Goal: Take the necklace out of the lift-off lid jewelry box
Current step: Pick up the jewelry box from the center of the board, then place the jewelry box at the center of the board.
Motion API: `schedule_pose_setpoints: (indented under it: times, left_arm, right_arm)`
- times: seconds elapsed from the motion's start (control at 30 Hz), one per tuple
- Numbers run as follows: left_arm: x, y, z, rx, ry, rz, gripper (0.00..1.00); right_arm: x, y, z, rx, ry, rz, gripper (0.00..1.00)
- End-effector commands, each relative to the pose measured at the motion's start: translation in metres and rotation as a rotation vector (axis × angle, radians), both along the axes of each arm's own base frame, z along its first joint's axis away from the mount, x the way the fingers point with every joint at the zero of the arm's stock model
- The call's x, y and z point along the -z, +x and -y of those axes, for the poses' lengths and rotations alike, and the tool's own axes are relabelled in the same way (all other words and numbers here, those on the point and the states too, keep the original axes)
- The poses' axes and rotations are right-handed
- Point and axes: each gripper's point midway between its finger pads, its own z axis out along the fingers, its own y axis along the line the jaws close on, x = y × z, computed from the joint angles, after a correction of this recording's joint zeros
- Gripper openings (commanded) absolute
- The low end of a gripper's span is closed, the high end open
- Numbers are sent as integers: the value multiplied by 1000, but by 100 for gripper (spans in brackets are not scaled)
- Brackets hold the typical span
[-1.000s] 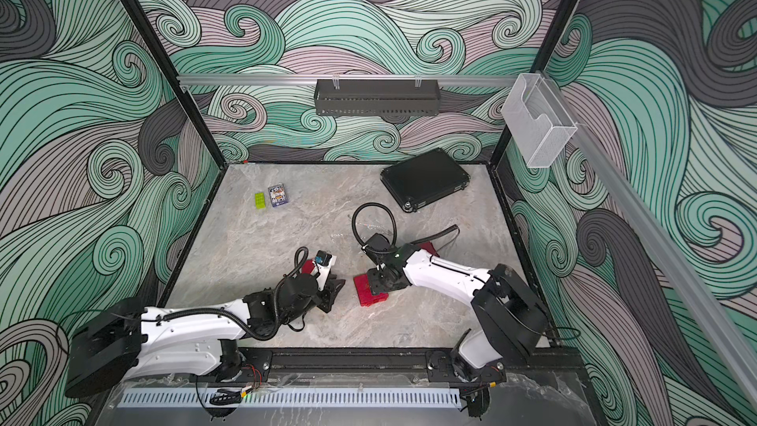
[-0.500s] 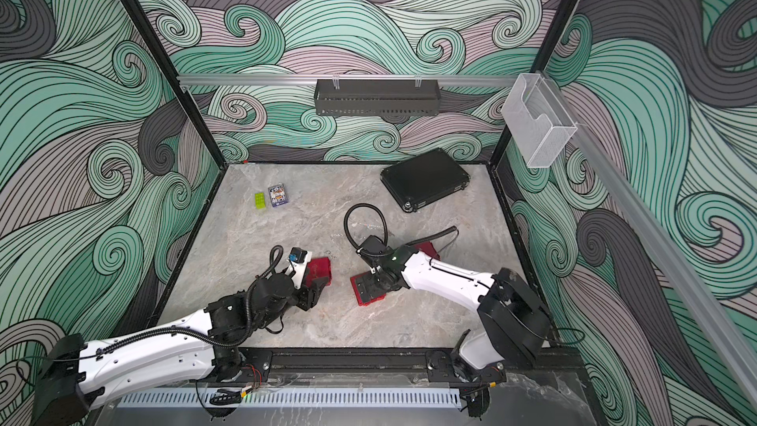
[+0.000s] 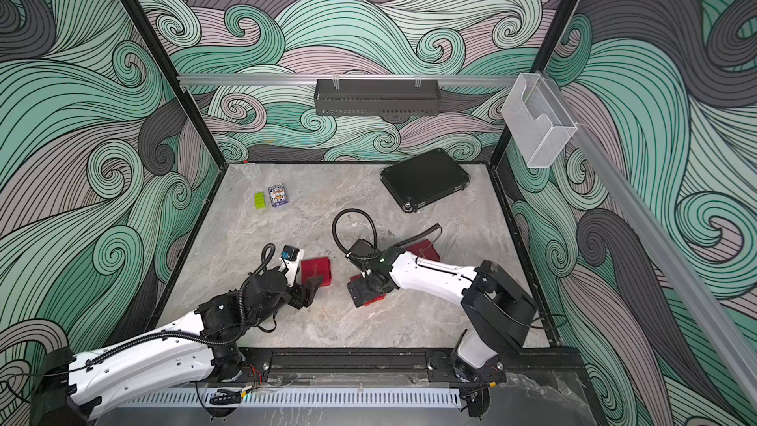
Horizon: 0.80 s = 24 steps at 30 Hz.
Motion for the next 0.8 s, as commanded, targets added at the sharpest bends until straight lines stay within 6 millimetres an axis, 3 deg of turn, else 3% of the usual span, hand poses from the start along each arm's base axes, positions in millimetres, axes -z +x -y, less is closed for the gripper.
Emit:
schedule_pose_setpoints:
  times: [0.0,0.17,0.43,0.77]
  left_arm:
    - [-11,1,1,2,-19,2,78]
    - [-9,1,1,3,-23,-1,78]
    - [-8,0,-3,-1,-18,2,79]
    - [-7,3,0,4,-18,2,79]
  right_arm:
    - [-2,8,-7,35,0,22,99]
    - [6,15,-4,77,-48,35,99]
    - [13,31,20,189,-112,52,96]
    - [1,90,91,390,-43,26,93]
